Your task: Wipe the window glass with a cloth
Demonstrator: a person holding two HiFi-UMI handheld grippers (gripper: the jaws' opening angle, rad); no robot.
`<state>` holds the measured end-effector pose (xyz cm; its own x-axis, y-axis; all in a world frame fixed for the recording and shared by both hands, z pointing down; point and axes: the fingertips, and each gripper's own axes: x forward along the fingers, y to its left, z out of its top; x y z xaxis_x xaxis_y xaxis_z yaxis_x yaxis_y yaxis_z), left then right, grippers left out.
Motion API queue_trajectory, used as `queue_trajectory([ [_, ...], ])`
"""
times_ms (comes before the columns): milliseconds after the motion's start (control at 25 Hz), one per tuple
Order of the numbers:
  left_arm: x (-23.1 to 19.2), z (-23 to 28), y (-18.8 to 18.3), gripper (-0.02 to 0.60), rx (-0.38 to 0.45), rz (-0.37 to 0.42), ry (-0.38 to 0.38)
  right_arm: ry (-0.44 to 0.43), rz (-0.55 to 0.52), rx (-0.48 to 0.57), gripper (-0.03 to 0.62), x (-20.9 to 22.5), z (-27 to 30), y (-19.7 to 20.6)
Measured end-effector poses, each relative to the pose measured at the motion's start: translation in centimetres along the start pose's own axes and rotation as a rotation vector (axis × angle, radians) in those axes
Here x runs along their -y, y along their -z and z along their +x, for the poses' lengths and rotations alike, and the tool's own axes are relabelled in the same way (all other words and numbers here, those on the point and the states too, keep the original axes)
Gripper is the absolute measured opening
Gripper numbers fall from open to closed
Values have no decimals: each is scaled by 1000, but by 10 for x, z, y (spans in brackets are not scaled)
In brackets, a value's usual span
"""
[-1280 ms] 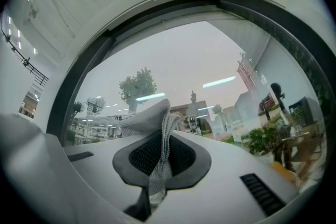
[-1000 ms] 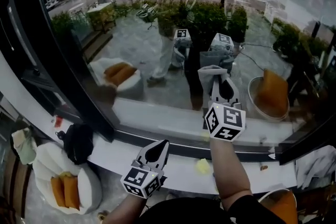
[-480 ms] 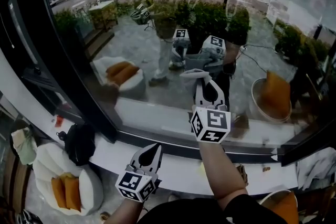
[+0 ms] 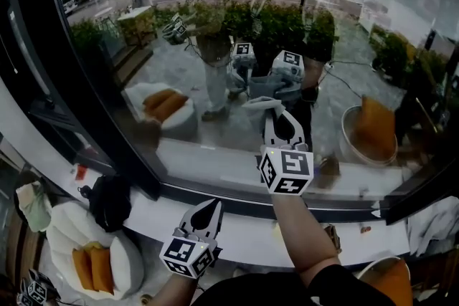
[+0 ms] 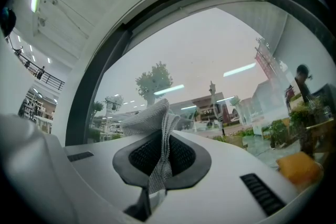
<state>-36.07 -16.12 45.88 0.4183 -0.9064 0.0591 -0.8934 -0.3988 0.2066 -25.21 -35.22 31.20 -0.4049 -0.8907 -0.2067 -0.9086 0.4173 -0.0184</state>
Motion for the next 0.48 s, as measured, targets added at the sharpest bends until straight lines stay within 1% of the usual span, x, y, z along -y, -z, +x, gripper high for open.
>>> queue_trajectory([
  [280,3,-5,1,8,2,0,6,-20,36,-20,37,-3,-5,3],
  [480,11,-3,5,8,-6,-3,26,-66,45,-19,35,-12,-19,1],
])
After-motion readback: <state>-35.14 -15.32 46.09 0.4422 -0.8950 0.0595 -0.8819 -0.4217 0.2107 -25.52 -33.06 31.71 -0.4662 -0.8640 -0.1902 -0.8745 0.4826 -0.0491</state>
